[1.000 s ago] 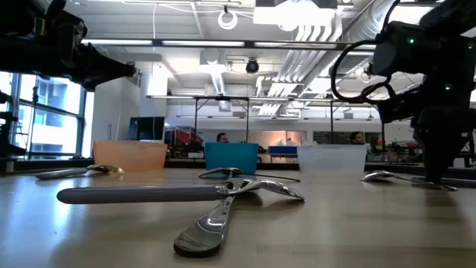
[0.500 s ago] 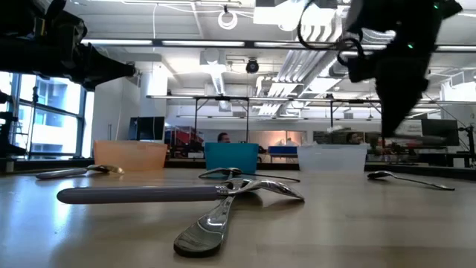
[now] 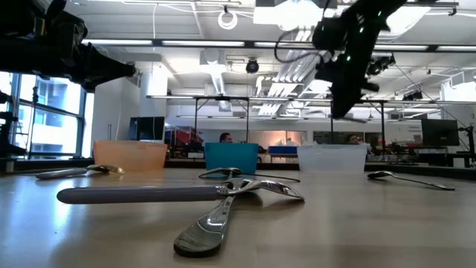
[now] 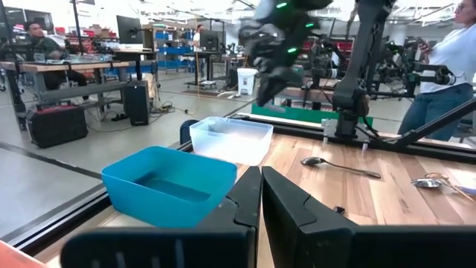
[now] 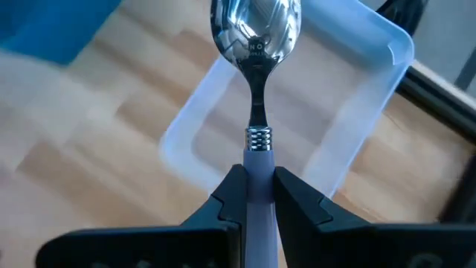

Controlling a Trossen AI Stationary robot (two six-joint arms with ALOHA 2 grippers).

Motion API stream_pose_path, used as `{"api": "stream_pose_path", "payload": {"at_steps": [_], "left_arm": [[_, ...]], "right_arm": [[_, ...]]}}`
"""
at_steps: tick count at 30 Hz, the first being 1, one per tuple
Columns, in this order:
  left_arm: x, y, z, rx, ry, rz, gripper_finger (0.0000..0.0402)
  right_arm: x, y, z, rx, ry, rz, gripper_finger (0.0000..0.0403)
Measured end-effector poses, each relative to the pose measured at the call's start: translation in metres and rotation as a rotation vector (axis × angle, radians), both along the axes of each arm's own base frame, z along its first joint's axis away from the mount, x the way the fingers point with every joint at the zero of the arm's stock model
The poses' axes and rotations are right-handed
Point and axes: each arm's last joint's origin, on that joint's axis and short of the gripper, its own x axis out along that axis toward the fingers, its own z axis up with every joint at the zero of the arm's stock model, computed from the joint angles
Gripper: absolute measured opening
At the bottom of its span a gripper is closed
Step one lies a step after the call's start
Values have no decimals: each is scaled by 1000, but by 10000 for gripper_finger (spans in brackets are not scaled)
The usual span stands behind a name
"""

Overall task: Sort silverware by color (type)
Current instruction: Put the top right purple spoon into the transparent bin

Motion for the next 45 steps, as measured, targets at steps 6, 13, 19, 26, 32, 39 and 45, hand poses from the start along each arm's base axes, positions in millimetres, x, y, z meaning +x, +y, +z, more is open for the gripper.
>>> {"api": "stream_pose_path", "payload": {"at_steps": [6,13,19,26,32,39,45], "left_arm": [[0,0,-1,-11,3,2,5],[0,0,-3,-45,20,2,5],[0,0,-5,-48,32,2,5],[0,0,-5,-48,32,2,5],[0,0,-5,-49,34,2,5],[0,0,-5,-56,30,9,5],[0,0,-5,-56,32,10,5]], "right_arm": [[-3,-53,-33,92,-68,-95,36],[0,-77,-67,166,-73,-110,36],[2,-82,-82,199,-44,-125,36],[1,-84,-87,205,-35,-136,36],[1,-84,-88,202,-26,-123,40],[1,-84,-97,228,11,-106,59],[1,-85,-98,223,24,-79,79]]}}
